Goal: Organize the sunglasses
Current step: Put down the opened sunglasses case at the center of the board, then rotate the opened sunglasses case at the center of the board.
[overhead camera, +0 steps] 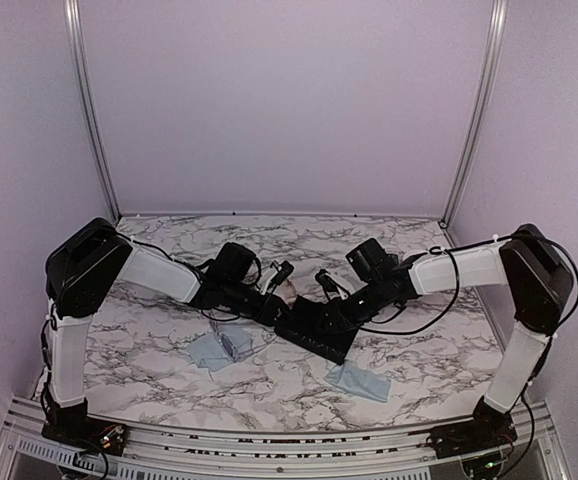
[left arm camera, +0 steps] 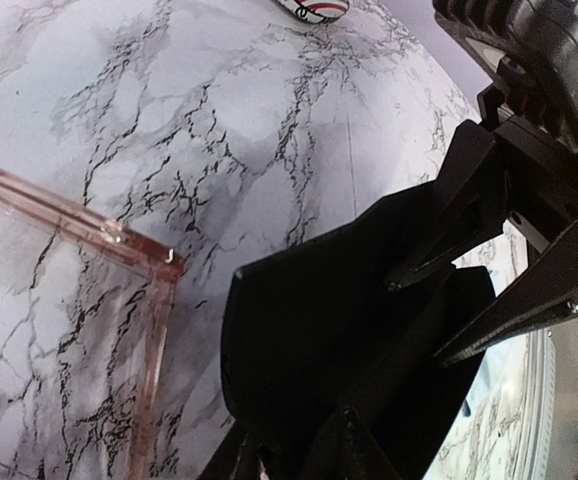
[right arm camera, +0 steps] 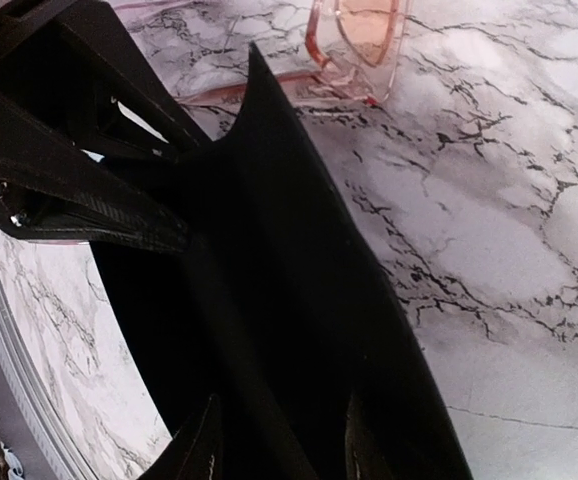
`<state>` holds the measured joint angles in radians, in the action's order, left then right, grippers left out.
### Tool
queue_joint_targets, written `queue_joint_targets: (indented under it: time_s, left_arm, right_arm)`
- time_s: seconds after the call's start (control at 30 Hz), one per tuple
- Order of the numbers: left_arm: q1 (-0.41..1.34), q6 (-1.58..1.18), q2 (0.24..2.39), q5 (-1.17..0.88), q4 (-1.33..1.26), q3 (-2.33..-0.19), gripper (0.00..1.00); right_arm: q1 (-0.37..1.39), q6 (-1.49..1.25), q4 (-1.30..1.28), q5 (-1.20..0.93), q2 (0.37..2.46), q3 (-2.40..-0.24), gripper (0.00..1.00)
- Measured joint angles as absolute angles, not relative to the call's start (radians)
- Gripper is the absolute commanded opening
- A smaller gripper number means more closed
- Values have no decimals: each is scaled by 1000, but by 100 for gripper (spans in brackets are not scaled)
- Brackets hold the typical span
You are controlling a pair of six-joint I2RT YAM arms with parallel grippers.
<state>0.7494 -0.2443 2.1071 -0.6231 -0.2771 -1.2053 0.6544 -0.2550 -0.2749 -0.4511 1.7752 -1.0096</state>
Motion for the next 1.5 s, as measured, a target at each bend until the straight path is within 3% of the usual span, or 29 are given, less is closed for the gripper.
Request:
queue_joint_targets:
  time_s: [0.13,0.33,0.7,0.87,1.03,1.17,1.33,1.5]
  left_arm:
    - [744,-224,2108,-622,-255,-1206,37]
    - [738,-197,2108,-601,-243,-1220,59]
    - [738,-189,2042,-560,-212,-1235,61]
    - [738,-175,2005,-521,-185,-1238,69]
    - [740,-163,1953,-455,-107,-1238,66]
    - [758,-140,1854,-387,-63,-1179,49]
    - [822,-113,1753,-352,-24,-1106,37]
    - [894,-111,1803,-358,-14,-1087,31]
  right_arm:
    - [651,-260,-255,-466,1801,-1011,40]
    - [651,-265,-255,-461,1826,-1011,39]
    - [689,-313,-342,-389,1826,-1074,40]
    - [722,-333,-381,-370,1816,-1104,40]
    - [743,-342,-414,-348,1805,-1104,40]
    - [744,-344,-434,-318,1790,-1104,40]
    - [737,-344,-448,-293,1764,-1101,39]
    - [735,-344,-450,-282,1713,-1071,38]
